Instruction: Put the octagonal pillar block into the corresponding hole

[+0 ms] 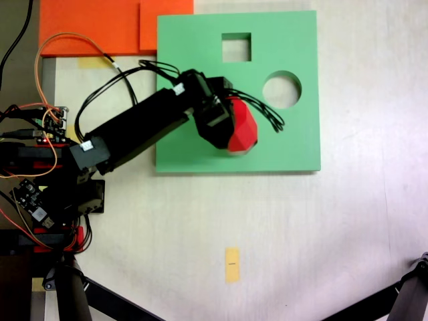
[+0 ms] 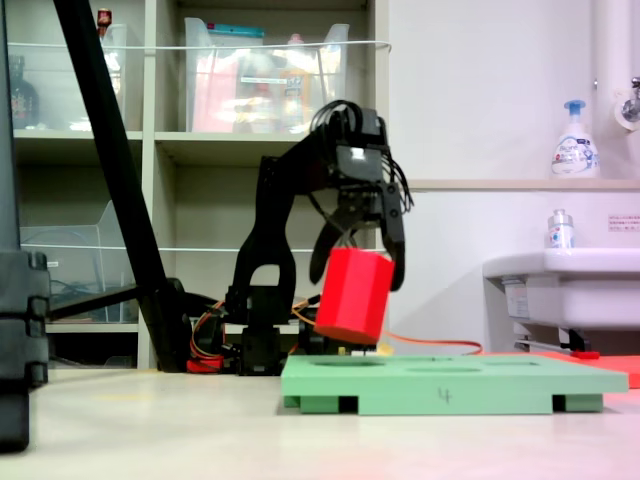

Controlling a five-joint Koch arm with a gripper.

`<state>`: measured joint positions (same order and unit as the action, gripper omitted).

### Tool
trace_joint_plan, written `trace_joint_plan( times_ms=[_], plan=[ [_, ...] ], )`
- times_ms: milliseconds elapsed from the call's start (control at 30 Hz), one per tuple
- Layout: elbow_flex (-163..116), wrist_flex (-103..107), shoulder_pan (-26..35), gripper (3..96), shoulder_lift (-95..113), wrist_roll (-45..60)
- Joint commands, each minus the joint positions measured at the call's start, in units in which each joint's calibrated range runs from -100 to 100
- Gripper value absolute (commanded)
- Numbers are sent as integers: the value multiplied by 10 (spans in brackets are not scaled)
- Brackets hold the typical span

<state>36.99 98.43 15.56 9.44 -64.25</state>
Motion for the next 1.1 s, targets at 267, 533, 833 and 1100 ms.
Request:
trace_joint_plan(
  times_ms=[267, 533, 833, 1100],
  plan=[
    [30, 16, 1, 326, -36, -14],
    [30, 16, 0, 326, -92, -14],
    [31, 16, 0, 325, -120, -13],
    [62, 16, 0, 326, -154, -13]
  ],
)
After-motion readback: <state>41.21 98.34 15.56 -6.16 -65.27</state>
